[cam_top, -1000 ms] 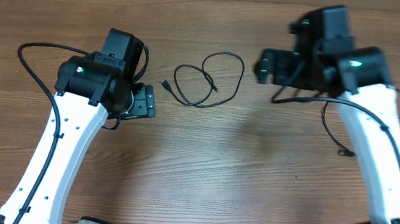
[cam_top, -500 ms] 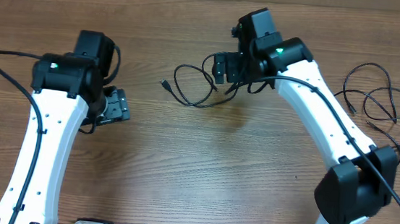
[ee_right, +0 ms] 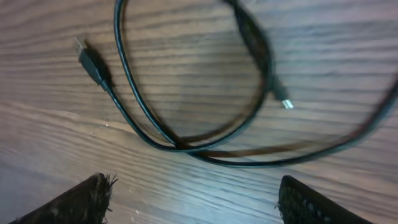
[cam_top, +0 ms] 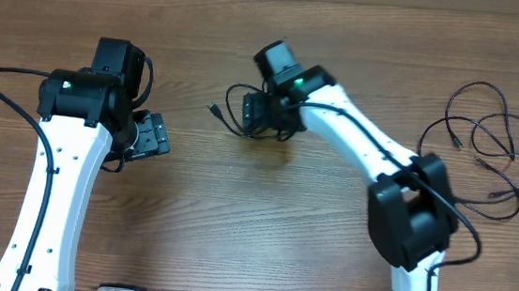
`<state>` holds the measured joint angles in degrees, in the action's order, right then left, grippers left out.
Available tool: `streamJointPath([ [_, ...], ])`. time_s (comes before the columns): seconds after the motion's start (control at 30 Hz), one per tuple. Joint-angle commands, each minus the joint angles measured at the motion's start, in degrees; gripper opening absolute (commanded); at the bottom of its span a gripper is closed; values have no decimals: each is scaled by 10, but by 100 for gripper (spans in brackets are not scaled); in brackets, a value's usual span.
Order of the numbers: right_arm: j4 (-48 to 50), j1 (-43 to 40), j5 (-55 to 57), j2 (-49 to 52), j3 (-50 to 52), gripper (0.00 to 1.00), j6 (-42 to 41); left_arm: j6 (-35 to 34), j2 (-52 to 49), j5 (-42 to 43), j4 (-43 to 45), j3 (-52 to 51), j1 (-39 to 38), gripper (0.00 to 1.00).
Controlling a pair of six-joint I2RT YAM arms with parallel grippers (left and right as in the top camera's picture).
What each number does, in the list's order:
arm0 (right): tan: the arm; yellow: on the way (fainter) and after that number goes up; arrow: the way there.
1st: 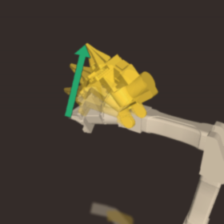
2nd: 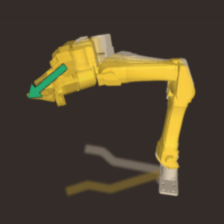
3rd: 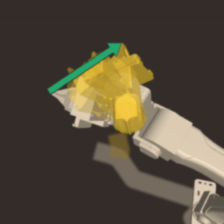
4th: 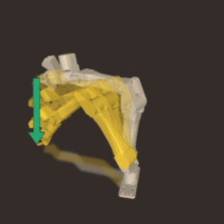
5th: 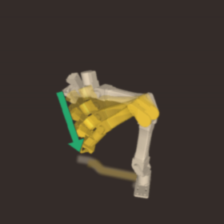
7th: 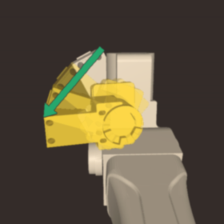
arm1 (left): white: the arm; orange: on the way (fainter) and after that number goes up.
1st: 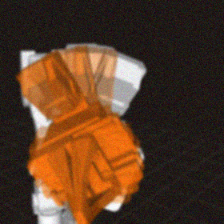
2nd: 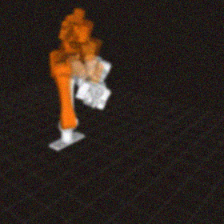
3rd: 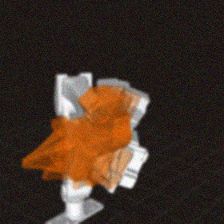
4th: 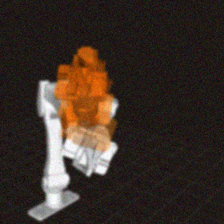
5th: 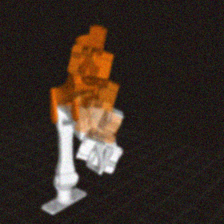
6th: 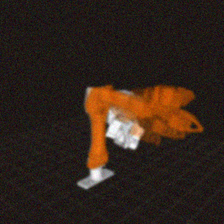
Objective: Untangle cables
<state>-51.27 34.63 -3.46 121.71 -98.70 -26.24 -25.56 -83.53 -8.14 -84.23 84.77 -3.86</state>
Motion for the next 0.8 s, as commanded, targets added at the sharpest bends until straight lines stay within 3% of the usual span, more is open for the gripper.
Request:
streamJointPath([
  [0.0, 12, 12, 40, 10, 4, 84, -71, -2, 4, 7, 0, -1, 1, 89],
  [0.43, 11, 22, 156, 19, 10, 84, -278, -2, 4, 22, 0, -2, 1, 89],
  [0.77, 23, 22, 185, 20, 52, 86, -340, -2, 4, 23, -2, -2, 1, 88],
])
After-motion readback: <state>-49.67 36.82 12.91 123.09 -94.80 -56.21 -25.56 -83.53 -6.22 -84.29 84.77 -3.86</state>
